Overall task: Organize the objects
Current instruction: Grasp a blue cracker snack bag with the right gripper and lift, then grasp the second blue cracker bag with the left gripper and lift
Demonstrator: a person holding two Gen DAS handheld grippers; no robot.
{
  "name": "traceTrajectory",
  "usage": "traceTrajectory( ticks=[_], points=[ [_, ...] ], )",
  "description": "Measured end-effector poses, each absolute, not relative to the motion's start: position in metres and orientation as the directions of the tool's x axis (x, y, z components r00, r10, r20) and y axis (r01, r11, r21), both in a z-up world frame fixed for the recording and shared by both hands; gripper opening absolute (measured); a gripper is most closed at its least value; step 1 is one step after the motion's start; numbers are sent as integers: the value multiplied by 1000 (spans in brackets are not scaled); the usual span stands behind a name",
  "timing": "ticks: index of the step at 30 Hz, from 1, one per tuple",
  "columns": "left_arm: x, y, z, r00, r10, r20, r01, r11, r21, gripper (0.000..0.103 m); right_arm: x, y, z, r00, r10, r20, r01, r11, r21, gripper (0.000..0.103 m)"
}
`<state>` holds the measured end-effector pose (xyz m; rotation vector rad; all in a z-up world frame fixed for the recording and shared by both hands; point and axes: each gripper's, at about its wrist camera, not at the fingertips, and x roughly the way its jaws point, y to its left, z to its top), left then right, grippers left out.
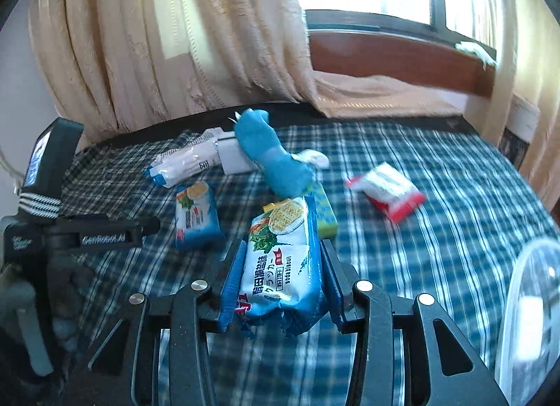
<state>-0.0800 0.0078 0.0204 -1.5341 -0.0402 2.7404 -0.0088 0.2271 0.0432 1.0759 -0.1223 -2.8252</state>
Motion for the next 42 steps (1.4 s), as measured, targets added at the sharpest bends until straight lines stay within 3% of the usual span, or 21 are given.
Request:
traceTrajectory(
  ticks=[16,36,39,42],
  points=[
    [-103,65,24,-520,-7,-854,2,-1000,7,100,23,278,24,-730,-160,-664,5,-973,229,43],
    [-120,60,3,-493,-65,-868,81,-996,28,99,21,279,20,-716,-201,-668,22,-964,266,43],
    [-118,58,2,-493,-44,-869,82,-997,3,94,20,279,19,-711,-199,-675,16,-963,268,43],
    [-115,61,5,-512,-36,-858,63,-998,4,81,20,279,18,-708,-192,-680,9,-965,263,43]
  ],
)
